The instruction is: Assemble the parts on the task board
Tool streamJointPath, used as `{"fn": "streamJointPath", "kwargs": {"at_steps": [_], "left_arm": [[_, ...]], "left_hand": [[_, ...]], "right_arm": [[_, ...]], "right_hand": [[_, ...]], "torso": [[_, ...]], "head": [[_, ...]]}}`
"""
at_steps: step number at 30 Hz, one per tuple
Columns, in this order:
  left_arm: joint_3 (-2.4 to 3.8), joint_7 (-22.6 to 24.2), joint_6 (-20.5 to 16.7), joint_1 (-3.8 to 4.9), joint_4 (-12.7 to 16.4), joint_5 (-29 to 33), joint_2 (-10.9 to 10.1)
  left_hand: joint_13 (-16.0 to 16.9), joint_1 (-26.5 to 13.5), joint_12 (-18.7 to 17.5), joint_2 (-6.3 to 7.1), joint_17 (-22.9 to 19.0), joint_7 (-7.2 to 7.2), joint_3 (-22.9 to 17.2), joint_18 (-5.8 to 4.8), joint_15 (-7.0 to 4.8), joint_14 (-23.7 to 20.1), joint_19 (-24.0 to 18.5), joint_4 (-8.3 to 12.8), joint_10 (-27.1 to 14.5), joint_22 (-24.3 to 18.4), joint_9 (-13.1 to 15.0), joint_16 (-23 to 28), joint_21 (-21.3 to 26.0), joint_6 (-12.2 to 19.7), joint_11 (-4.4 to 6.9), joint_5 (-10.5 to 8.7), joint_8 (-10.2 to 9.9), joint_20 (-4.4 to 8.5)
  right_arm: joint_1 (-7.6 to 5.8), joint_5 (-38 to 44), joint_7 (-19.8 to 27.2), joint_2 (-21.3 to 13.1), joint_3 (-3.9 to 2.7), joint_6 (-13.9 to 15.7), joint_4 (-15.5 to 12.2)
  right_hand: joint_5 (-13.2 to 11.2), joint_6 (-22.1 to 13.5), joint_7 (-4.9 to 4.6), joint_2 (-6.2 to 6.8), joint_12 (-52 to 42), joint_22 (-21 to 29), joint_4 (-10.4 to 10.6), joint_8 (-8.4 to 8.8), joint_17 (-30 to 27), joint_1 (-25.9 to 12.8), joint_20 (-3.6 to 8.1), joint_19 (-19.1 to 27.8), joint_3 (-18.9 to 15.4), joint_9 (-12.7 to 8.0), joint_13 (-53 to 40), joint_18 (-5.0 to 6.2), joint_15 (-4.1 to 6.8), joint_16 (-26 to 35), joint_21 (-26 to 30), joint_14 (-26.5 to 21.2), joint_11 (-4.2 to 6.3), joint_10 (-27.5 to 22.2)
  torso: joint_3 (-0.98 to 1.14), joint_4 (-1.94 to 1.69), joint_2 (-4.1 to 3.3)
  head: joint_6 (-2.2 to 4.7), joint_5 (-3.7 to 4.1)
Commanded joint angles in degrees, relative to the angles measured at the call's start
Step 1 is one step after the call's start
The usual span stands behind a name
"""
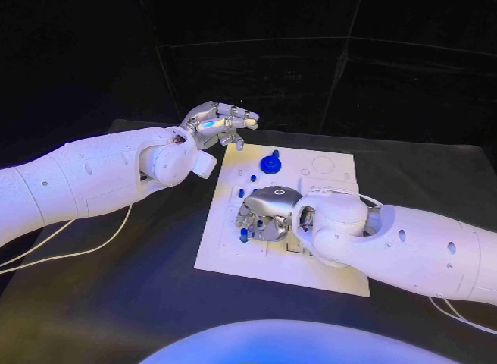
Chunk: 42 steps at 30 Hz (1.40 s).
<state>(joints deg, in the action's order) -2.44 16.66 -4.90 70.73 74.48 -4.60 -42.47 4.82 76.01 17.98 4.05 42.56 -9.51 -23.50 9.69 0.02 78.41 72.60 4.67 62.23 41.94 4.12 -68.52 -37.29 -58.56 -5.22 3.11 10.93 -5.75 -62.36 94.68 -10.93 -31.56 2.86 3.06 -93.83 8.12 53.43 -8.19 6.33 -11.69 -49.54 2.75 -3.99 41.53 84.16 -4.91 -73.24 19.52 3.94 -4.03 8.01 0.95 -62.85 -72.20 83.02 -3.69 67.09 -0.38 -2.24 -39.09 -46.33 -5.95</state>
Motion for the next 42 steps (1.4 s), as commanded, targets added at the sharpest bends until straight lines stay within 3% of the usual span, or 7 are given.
{"fn": "streamJointPath", "kwargs": {"at_steps": [1, 18, 26, 33, 36, 39, 42], "left_arm": [[0.04, 0.08, 0.71, 0.08, -0.03, -0.11, 0.04], [0.03, -0.29, 0.74, 0.07, -0.22, -0.11, -0.22], [0.01, -0.31, 0.6, 0.04, -0.26, -0.11, -0.57], [-0.08, -0.37, 0.34, 0.02, 0.04, -0.1, -1.28], [-0.11, -0.41, 0.28, 0.02, 0.23, -0.1, -1.42], [-0.13, -0.44, 0.26, 0.03, 0.55, -0.1, -1.53], [-0.14, -0.45, 0.24, 0.03, 0.79, -0.1, -1.57]], "left_hand": [[-0.1, -0.18, 0.18, -0.21, -0.06, -0.02, 0.01, 0.73, 0.14, 0.08, -0.2, -0.1, -0.3, -0.08, -0.07, -0.24, 0.26, 0.44, 0.01, 0.04, 0.36, -0.05], [-0.12, -0.09, 0.23, -0.24, -0.1, -0.02, -0.03, 0.74, 0.14, 0.07, -0.18, -0.03, -0.39, -0.08, -0.08, -0.26, 0.27, 0.51, 0.01, 0.05, 0.4, -0.05], [-0.12, -0.04, 0.25, -0.29, -0.16, -0.02, -0.07, 0.74, 0.14, 0.05, -0.18, -0.01, -0.42, -0.08, -0.08, -0.25, 0.27, 0.53, 0.01, 0.06, 0.42, -0.06], [-0.12, -0.03, 0.26, -0.31, -0.12, -0.02, -0.08, 0.74, 0.14, 0.06, -0.18, 0.0, -0.42, -0.08, -0.08, -0.27, 0.27, 0.53, 0.01, 0.06, 0.44, -0.06], [-0.12, -0.02, 0.27, -0.32, -0.1, -0.02, -0.09, 0.74, 0.14, 0.06, -0.18, 0.0, -0.42, -0.08, -0.08, -0.28, 0.28, 0.53, 0.01, 0.06, 0.45, -0.06], [-0.12, -0.02, 0.27, -0.32, -0.1, -0.02, -0.09, 0.74, 0.14, 0.06, -0.18, 0.0, -0.42, -0.08, -0.08, -0.28, 0.28, 0.53, 0.01, 0.06, 0.45, -0.06], [-0.12, -0.02, 0.27, -0.32, -0.1, -0.02, -0.09, 0.74, 0.14, 0.06, -0.18, 0.0, -0.42, -0.08, -0.08, -0.28, 0.28, 0.53, 0.01, 0.06, 0.45, -0.06]], "right_arm": [[-0.06, 0.39, 0.91, 0.02, -0.02, 1.29, -0.14], [-0.11, 1.1, 0.19, -5.17, -0.08, 8.13, -3.93], [-2.39, -11.13, -0.41, -13.08, -0.22, 14.95, -8.53], [-4.05, -21.27, -7.96, -22.19, -0.25, 15.94, -11.61], [-4.22, -22.39, -12.92, -24.99, -0.24, 15.55, -12.3], [-4.3, -22.76, -17.73, -27.65, -0.21, 14.61, -13.18], [-4.27, -21.08, -20.51, -28.94, -0.17, 13.62, -13.81]], "right_hand": [[-0.28, 0.51, -0.02, 0.0, -0.35, -0.69, -0.56, -0.14, 0.14, 0.62, 0.09, -0.62, 1.09, 0.02, -0.01, -0.99, 0.33, -0.21, -0.45, -0.02, 0.09, 0.63], [-0.31, 1.46, -0.49, 0.93, 0.12, -0.91, -1.94, -0.37, 0.08, -0.26, -0.19, -0.51, 4.42, 0.12, 0.07, -1.01, -0.12, -0.22, -0.83, -0.02, -0.59, 0.22], [-0.59, 5.79, -0.32, 1.89, -3.1, -2.84, -0.59, -2.31, 2.93, -4.27, -0.15, -1.39, 4.02, 0.6, -1.43, -1.31, 0.25, -2.22, -1.97, 0.73, 0.19, 4.78], [2.97, 7.71, 2.01, 4.32, -15.4, -6.31, 3.02, -4.93, 10.41, -10.4, 1.53, -3.38, -2.13, 1.05, -9.83, -1.89, 2.22, -7.43, -3.87, 2.5, 2.57, 11.74], [4.44, 7.65, 2.69, 4.49, -35.91, -8.14, 4.42, -6.34, 20.42, -11.68, 2.11, -4.25, -5.35, 1.26, -31.74, -2.29, 2.48, -13.41, -4.74, 3.7, 3.1, 13.59], [12.83, 7.09, 2.93, 4.37, -51.65, -10.55, 7.88, -8.2, 27.16, -14.45, 2.06, -5.31, -9.99, 1.52, -49.42, -2.75, 2.74, -17.39, -5.9, 4.1, 3.14, 13.19], [15.03, 6.89, 3.37, 3.08, -58.41, -10.74, 10.66, -11.38, 31.19, -14.39, 2.25, -5.33, -15.02, 2.3, -57.49, -2.65, 2.62, -19.66, -5.99, 4.26, 3.33, 12.12]], "torso": [[-0.02, -0.03, -0.02], [0.02, 0.2, 0.18], [-0.02, 0.49, 0.56], [-0.24, 1.22, 0.83], [-0.33, 1.6, 0.91], [-0.4, 1.82, 0.94], [-0.35, 1.94, 0.9]], "head": [[-0.04, 0.03], [0.81, 0.69], [1.94, 3.2], [2.69, 6.01], [2.72, 7.04], [2.54, 8.08], [2.52, 8.63]]}}
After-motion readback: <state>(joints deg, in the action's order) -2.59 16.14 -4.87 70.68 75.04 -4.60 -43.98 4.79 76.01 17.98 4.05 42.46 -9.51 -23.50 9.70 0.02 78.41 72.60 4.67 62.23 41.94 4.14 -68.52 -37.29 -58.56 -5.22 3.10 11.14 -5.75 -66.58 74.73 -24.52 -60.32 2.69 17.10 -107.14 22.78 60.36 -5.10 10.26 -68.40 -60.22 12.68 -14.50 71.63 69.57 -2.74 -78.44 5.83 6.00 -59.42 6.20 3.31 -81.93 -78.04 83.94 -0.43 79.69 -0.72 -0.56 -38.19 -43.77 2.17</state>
